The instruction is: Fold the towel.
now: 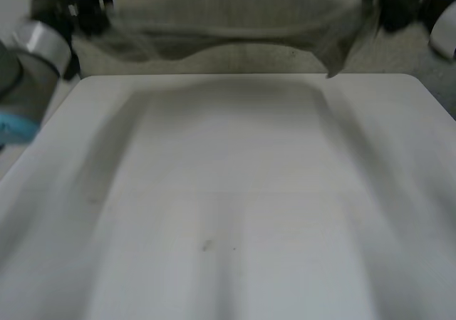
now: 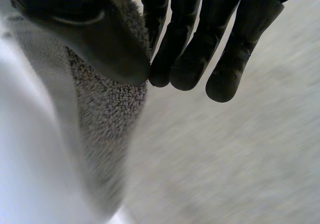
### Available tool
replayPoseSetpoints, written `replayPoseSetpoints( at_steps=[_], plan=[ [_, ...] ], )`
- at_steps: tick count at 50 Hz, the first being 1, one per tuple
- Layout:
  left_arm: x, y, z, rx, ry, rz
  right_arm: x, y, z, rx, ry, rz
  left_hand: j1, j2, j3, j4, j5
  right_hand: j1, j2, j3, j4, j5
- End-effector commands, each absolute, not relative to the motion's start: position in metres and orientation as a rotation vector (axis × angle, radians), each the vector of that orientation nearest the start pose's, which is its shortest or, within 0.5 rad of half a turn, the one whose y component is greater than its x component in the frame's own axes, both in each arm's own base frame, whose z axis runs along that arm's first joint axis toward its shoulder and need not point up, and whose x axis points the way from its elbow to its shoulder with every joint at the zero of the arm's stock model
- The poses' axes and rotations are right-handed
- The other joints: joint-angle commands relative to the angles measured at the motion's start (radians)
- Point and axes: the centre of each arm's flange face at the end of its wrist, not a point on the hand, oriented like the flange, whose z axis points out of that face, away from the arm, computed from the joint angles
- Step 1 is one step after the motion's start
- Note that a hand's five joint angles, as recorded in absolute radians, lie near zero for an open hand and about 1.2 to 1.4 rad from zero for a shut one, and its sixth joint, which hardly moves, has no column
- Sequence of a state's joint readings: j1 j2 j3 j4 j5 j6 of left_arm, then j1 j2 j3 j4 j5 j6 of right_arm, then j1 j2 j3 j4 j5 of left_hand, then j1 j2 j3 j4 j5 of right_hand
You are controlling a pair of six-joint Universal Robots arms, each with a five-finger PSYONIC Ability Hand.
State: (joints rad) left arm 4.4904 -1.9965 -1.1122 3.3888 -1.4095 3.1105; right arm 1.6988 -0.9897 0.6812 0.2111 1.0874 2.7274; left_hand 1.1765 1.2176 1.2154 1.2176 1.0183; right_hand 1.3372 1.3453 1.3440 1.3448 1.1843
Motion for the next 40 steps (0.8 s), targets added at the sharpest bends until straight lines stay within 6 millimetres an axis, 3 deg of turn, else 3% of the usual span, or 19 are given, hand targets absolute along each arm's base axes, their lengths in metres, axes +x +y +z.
replayPoseSetpoints(
  at_steps=[1,2,3,4,6,12,18,20,21,23,29,31,34,40],
  plan=[
    [-0.228,-0.352,0.217,0.487,2.449,-2.379,0.213,-0.380,0.223,-1.314,2.080,-1.746,0.220,0.179,0.181,0.179,0.203,0.059,0.051,0.052,0.052,0.037],
    [-0.228,-0.352,0.217,0.487,2.450,-2.379,0.213,-0.379,0.223,-1.315,2.081,-1.745,0.220,0.179,0.181,0.179,0.203,0.059,0.051,0.052,0.052,0.037],
    [-0.227,-0.343,0.201,0.512,2.498,-2.326,0.206,-0.375,0.202,-1.365,2.129,-1.674,0.220,0.179,0.181,0.179,0.203,0.059,0.051,0.052,0.052,0.037],
    [-0.227,-0.343,0.201,0.512,2.498,-2.326,0.206,-0.375,0.201,-1.365,2.129,-1.673,0.220,0.179,0.181,0.179,0.203,0.059,0.051,0.052,0.052,0.037],
    [-0.225,-0.327,0.175,0.598,2.541,-2.222,0.194,-0.366,0.168,-1.456,2.188,-1.557,0.220,0.179,0.181,0.179,0.203,0.059,0.051,0.052,0.052,0.037],
    [-0.214,-0.306,0.159,0.728,2.498,-2.097,0.175,-0.357,0.142,-1.515,2.240,-1.455,0.220,0.179,0.181,0.179,0.203,0.059,0.051,0.052,0.052,0.037],
    [-0.213,-0.298,0.171,0.739,2.457,-2.127,0.170,-0.356,0.145,-1.494,2.249,-1.480,0.220,0.179,0.181,0.179,0.203,0.057,0.049,0.050,0.050,0.036],
    [-0.213,-0.295,0.183,0.738,2.419,-2.171,0.168,-0.351,0.152,-1.449,2.260,-1.498,0.220,0.179,0.181,0.179,0.203,-0.504,-0.512,-0.511,-0.512,-0.526],
    [-0.213,-0.295,0.183,0.738,2.419,-2.172,0.168,-0.351,0.152,-1.448,2.260,-1.498,0.220,0.179,0.181,0.179,0.203,-0.507,-0.515,-0.513,-0.514,-0.528],
    [-0.214,-0.292,0.197,0.728,2.381,-2.222,0.167,-0.346,0.159,-1.335,2.285,-1.509,0.220,0.179,0.181,0.179,0.203,-0.723,-0.731,-0.730,-0.731,-0.745],
    [-0.214,-0.289,0.213,0.694,2.355,-2.289,0.167,-0.335,0.168,-1.173,2.308,-1.511,0.220,0.179,0.181,0.179,0.203,-0.838,-0.846,-0.845,-0.846,-0.860],
    [-0.217,-0.287,0.220,0.675,2.363,-2.328,0.169,-0.325,0.173,-1.102,2.310,-1.505,0.220,0.179,0.181,0.179,0.203,-1.040,-1.048,-1.047,-1.047,-1.061],
    [-0.220,-0.286,0.223,0.662,2.373,-2.354,0.170,-0.317,0.175,-1.037,2.315,-1.496,0.220,0.179,0.181,0.179,0.203,-1.163,-1.171,-1.169,-1.170,-1.184],
    [-0.221,-0.285,0.224,0.660,2.375,-2.364,0.176,-0.305,0.171,-0.930,2.309,-1.486,0.220,0.179,0.181,0.179,0.203,-1.163,-1.171,-1.169,-1.170,-1.184]
  ],
)
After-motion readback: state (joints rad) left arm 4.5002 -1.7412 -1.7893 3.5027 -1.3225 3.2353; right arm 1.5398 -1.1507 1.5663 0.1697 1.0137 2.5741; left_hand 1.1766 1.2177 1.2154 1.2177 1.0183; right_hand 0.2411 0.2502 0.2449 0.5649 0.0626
